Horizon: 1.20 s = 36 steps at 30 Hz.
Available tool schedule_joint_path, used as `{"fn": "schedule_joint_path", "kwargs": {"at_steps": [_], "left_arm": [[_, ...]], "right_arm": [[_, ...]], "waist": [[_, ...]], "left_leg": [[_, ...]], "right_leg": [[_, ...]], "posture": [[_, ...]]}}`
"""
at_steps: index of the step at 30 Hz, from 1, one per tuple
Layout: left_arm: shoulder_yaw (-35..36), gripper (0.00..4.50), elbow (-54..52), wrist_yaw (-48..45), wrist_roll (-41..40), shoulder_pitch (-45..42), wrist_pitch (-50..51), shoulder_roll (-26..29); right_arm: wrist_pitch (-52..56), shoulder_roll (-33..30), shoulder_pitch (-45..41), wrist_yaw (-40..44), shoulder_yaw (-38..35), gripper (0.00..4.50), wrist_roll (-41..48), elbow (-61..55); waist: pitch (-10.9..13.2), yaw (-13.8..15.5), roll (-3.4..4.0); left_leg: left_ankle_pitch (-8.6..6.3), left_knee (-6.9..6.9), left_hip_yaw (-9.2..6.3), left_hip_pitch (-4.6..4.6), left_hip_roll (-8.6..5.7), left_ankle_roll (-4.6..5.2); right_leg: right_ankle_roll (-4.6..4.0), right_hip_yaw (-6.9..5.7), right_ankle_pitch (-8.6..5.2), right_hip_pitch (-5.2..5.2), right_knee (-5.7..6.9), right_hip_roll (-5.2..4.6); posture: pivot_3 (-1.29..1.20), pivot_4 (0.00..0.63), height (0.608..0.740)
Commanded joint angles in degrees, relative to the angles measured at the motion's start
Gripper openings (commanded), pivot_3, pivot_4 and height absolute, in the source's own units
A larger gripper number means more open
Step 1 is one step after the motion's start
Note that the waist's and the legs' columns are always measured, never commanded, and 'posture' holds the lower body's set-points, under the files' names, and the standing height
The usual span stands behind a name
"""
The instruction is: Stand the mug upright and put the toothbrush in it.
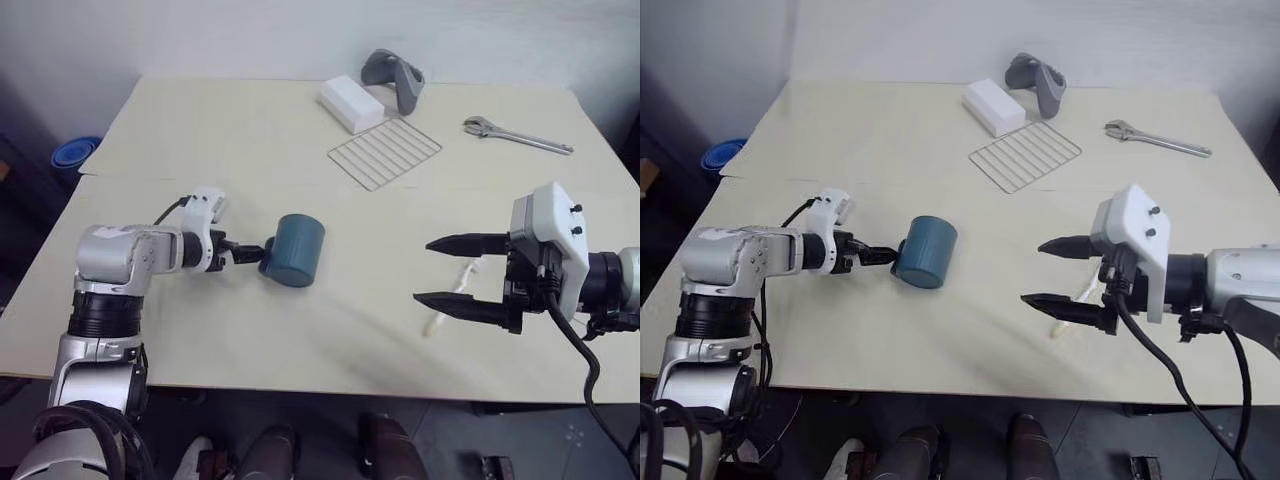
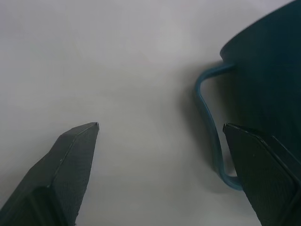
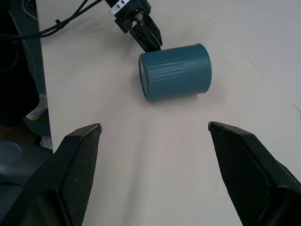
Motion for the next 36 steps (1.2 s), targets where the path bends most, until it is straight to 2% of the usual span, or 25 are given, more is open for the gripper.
{"fn": "schedule_joint_path", "kwargs": {"at_steps": [1, 7, 15, 22, 30, 31, 36], "left_arm": [[-2.92, 4.11, 3.53, -0.26, 1.48, -1.4, -1.51, -1.97], [-2.16, 2.51, 9.27, 0.23, 1.35, -4.42, 0.78, -6.37], [-3.14, 2.51, 9.79, 0.11, 2.22, -5.76, 1.72, -8.06], [-5.34, 2.51, 8.08, -0.99, 2.48, -4.83, 3.45, -7.96], [-6.9, 0.15, 6.44, -1.57, 2.37, -3.96, 4.85, -8.54], [-6.88, 0.04, 6.59, -1.51, 2.45, -4.08, 4.9, -8.66], [-7.4, 0.04, 6.43, -1.47, 3.48, -3.77, 2.79, -8.69]], "right_arm": [[0.12, 0.31, 0.62, -1.85, -4.6, 3.8, 3.85, -1.14], [0.72, -0.25, 3.62, -5.13, -8.21, 3.8, 8.49, -3.1], [-0.04, -1.02, 6.12, -8.29, -10.77, 3.8, 12.12, -4.41], [-0.49, -1.35, 7.4, -9.39, -11.2, 3.8, 11.75, -4.56], [-1.07, -1.26, 8.5, -10.26, -11.27, 3.8, 10.44, -4.76], [-1.07, -1.26, 8.43, -10.46, -11.23, 3.8, 10.49, -4.63], [-1.39, -1.16, 8.34, -11.07, -10.82, 3.8, 10.73, -4.62]], "waist": [[0.0, 0.21, 0.0], [-0.01, 0.74, 0.01], [-0.02, 0.8, 0.01], [-0.02, 0.81, 0.02], [-0.02, 0.79, 0.02], [-0.02, 0.79, 0.02], [-0.02, 0.78, 0.02]], "left_leg": [[0.0, 0.01, 0.0, 0.0, -0.02, 0.02], [-0.02, 0.03, 0.0, 0.02, -0.03, 0.05], [-0.04, 0.08, 0.0, 0.03, -0.03, 0.09], [-0.05, 0.1, 0.0, 0.05, -0.04, 0.1], [-0.05, 0.09, 0.0, 0.07, -0.03, 0.1], [-0.05, 0.09, 0.0, 0.07, -0.03, 0.1], [-0.05, 0.09, 0.0, 0.09, -0.02, 0.11]], "right_leg": [[0.0, 0.01, 0.0, 0.0, 0.0, -0.01], [0.0, -0.01, 0.0, 0.05, 0.02, -0.02], [0.02, 0.0, 0.01, 0.08, 0.03, -0.01], [0.02, 0.0, 0.01, 0.13, 0.01, -0.02], [0.02, 0.0, 0.01, 0.14, 0.01, 0.0], [0.02, 0.0, 0.01, 0.15, 0.01, 0.0], [0.02, 0.0, 0.01, 0.17, 0.0, 0.0]], "posture": [[0.0, 0.15, 0.74], [0.0, 0.15, 0.74], [0.0, 0.15, 0.74], [0.0, 0.15, 0.74], [0.0, 0.15, 0.74], [0.0, 0.15, 0.74], [0.0, 0.15, 0.74]]}}
